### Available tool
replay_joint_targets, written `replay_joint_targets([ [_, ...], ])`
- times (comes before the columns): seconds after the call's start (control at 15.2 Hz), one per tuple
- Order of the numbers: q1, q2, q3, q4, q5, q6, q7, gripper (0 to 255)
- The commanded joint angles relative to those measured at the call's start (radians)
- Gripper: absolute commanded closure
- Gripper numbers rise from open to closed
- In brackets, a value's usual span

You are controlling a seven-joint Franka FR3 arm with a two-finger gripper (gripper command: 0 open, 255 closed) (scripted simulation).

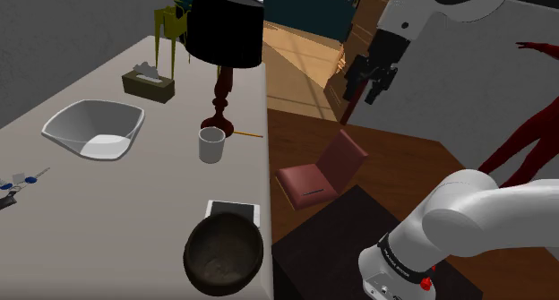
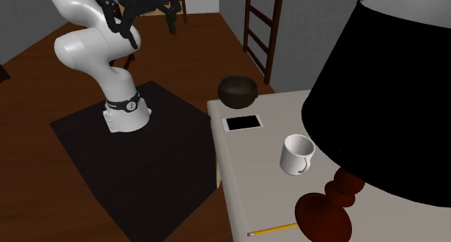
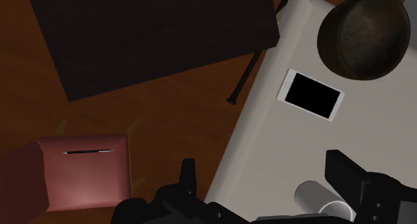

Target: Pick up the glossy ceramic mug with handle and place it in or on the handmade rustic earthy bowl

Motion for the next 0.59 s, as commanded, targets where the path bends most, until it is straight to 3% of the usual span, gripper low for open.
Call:
replay_joint_targets([
  [0.0, 0.0, 0.0, 0.0, 0.0, 0.0, 0.0, 0.0, 0],
  [0.53, 0.04, 0.215, 0.116, 0.004, 0.031, 0.236, 0.09, 0],
])
